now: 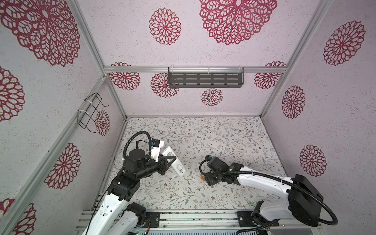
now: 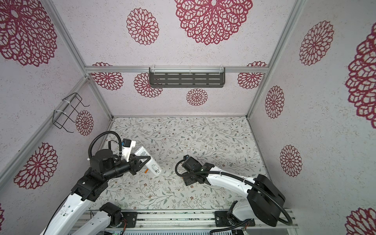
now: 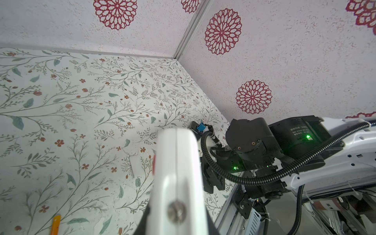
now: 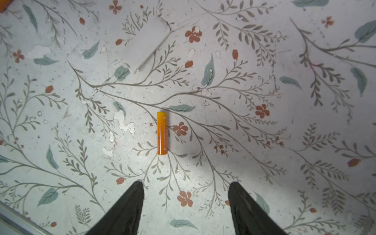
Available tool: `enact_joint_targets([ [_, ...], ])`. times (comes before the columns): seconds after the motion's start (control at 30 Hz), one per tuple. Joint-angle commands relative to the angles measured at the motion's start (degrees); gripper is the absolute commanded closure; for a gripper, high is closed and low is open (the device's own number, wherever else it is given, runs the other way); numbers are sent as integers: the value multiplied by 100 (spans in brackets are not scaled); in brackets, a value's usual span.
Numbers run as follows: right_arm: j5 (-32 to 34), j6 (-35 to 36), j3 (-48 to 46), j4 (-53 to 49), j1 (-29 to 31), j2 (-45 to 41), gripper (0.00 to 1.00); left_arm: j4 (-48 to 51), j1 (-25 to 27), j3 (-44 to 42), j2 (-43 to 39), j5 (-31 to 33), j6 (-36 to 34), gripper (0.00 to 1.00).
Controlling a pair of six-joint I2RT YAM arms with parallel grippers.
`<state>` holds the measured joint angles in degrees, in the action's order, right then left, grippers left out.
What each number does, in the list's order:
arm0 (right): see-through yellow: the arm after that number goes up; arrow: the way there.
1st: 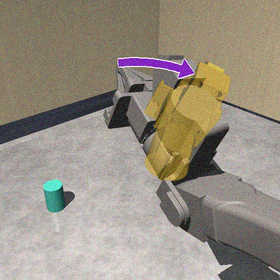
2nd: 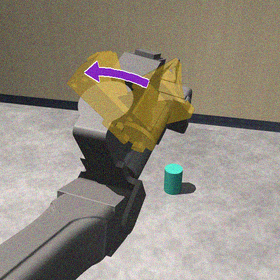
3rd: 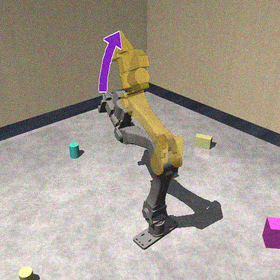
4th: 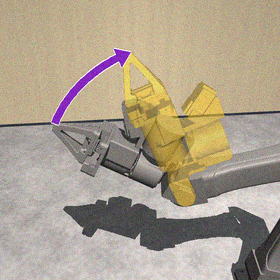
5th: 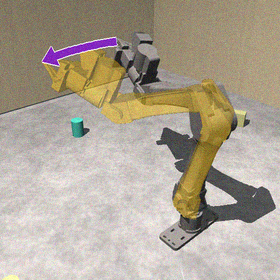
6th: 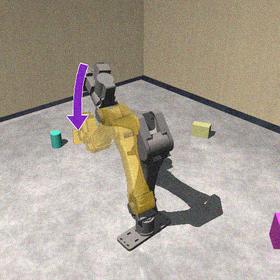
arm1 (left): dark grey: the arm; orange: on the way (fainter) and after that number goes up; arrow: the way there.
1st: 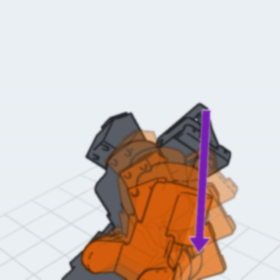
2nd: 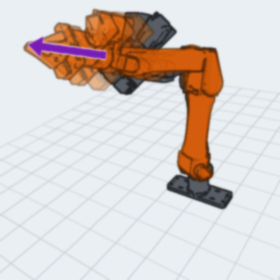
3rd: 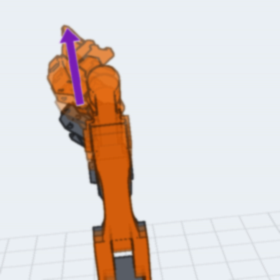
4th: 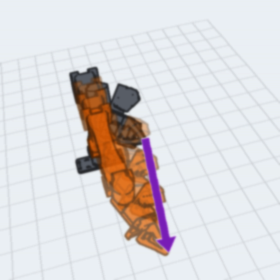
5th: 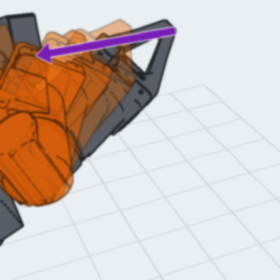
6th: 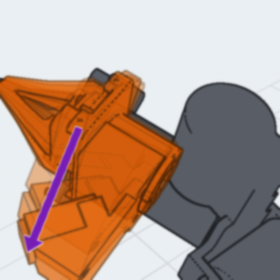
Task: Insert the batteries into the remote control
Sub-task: 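Move the right gripper over an orange battery and lower toward it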
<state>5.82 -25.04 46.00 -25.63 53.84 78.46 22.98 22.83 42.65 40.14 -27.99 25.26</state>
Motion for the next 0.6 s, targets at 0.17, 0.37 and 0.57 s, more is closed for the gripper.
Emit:
enact_joint_targets([
  [0.17, -93, 270, 411, 97, 41, 574, 42, -248, -59, -150, 29, -49, 505, 100],
  [0.37, -198, 322, 542, 290, 62, 918, 48, 389, -70, 66, -52, 79, 233, 100],
  [0.57, -275, 319, 599, 376, 130, 1173, 56, 659, -78, 52, -229, 162, 133, 100],
])
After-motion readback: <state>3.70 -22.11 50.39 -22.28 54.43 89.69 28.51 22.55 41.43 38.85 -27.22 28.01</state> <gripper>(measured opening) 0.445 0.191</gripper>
